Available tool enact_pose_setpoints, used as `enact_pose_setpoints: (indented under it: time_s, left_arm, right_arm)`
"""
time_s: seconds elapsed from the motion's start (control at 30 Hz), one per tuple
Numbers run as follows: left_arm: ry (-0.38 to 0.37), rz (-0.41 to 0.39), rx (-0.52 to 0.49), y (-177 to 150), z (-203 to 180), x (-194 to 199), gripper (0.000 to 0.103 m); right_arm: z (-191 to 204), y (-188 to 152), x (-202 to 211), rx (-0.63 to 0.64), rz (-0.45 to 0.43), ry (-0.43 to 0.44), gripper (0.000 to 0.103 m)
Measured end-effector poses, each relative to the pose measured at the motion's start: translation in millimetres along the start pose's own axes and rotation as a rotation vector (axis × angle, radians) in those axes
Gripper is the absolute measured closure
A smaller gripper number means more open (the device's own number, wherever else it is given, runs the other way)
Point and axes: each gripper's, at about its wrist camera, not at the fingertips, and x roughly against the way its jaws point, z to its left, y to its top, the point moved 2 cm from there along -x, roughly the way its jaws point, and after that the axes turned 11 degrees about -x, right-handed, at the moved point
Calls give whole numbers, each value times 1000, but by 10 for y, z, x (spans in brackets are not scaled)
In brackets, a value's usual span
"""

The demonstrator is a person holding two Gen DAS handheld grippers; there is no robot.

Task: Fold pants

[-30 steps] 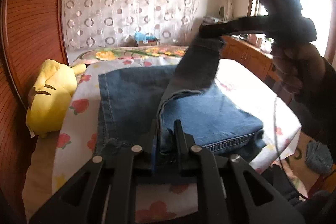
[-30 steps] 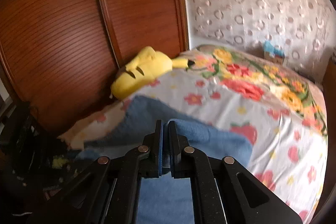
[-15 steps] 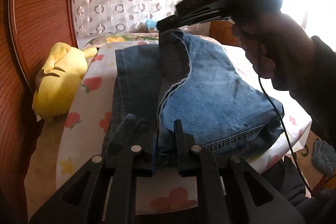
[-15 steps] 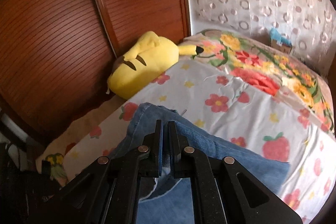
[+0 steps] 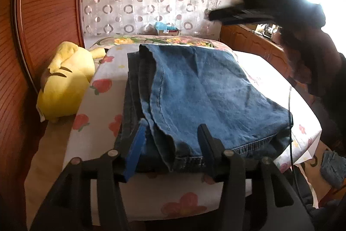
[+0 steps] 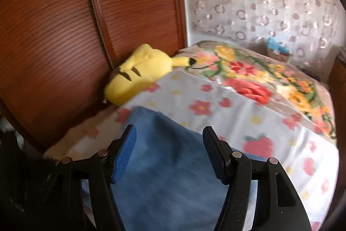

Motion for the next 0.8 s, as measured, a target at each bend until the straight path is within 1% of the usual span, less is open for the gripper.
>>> enact_pose_setpoints:
  time_s: [0.07, 0.13, 0.27, 0.37, 0.5, 0.6, 0.7, 0.8]
  left_arm:
    - [0, -8, -7, 17, -6, 14, 35]
    - [-12, -13, -11, 38, -24, 22, 35]
    - [-13, -20, -16, 104, -70, 3, 34]
    - [-9, -32, -13, 163, -125, -5, 34]
    - [-6, -34, -19, 228, -229, -41, 34]
    - [-15, -30, -31, 250, -307, -75, 34]
    - [-21, -25, -40, 258, -376, -103, 34]
    - [-11, -34, -39, 247, -423, -115, 34]
  right_arm:
    - [-187, -163, 150, -8, 6, -27, 38]
    - [-367, -341, 275, -23, 11, -59, 38]
    - [-699, -758, 496, -77, 32, -107, 38]
    - [-825, -1017, 611, -100, 34, -124, 38]
    - [-895, -1307, 671, -139, 40, -110, 39]
    - [-902, -1493, 626, -157, 47, -103, 40]
    - [-871, -1584, 518, -180, 63, -90, 42]
    - [-857, -1689, 422, -201, 80, -83, 43]
